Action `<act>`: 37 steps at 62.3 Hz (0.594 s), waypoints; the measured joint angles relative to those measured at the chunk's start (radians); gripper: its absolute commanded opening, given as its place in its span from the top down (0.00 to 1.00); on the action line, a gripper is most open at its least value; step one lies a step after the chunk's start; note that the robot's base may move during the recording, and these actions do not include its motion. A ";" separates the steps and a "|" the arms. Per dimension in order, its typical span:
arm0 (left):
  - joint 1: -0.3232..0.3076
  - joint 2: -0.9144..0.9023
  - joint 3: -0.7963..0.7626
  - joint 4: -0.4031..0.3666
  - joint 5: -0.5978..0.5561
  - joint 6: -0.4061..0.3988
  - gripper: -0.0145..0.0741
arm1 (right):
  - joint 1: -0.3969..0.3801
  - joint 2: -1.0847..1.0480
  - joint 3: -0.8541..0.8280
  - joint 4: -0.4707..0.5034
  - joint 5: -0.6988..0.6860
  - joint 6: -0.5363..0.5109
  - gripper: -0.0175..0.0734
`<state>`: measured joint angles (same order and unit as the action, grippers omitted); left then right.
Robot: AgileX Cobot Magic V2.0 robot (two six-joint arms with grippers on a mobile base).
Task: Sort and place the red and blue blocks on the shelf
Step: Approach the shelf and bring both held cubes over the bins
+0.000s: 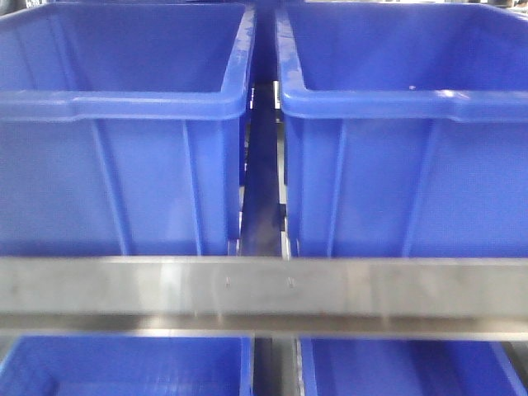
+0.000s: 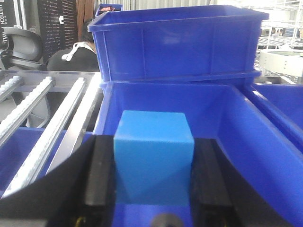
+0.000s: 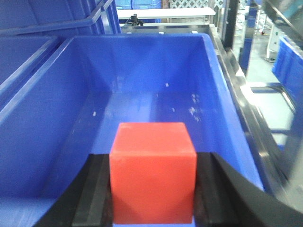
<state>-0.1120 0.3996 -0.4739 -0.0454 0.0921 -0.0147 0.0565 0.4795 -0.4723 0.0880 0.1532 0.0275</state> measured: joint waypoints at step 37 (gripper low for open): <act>0.000 0.000 0.000 0.000 0.000 0.000 0.70 | 0.000 0.000 0.000 0.000 0.000 0.000 0.36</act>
<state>-0.1120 0.3996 -0.4739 -0.0454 0.0921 -0.0147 0.0565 0.4795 -0.4723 0.0880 0.1532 0.0275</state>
